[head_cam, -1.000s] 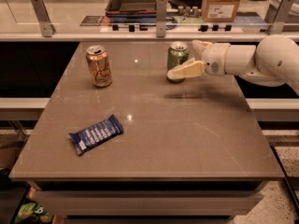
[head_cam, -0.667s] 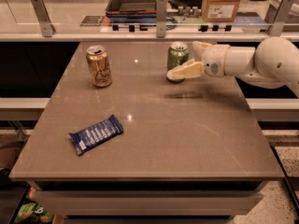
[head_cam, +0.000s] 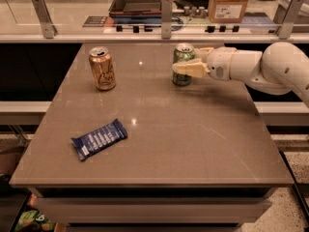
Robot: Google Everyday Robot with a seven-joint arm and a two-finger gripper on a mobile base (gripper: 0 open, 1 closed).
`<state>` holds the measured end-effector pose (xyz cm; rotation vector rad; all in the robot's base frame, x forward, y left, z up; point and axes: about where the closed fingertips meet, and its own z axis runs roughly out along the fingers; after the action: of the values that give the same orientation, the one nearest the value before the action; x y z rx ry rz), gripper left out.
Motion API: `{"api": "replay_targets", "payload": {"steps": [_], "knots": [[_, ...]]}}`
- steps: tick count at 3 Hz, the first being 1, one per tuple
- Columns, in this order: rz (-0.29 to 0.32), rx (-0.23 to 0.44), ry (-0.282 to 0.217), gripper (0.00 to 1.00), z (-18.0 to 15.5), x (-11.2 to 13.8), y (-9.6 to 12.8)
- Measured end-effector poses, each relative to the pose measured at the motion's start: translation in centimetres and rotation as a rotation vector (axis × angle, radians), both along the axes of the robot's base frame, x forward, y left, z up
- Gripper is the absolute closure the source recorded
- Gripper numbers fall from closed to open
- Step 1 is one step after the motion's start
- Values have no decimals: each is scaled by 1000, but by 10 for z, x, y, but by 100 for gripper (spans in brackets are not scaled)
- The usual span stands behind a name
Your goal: Knock green can over
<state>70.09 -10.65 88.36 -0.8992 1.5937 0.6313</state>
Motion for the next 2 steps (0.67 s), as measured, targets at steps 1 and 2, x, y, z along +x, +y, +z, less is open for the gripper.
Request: {"api": "replay_targets", "payload": {"steps": [1,2], "knots": [[4,1,0,64,0,0,3],[9,2,1,87,-1,0,6]]}}
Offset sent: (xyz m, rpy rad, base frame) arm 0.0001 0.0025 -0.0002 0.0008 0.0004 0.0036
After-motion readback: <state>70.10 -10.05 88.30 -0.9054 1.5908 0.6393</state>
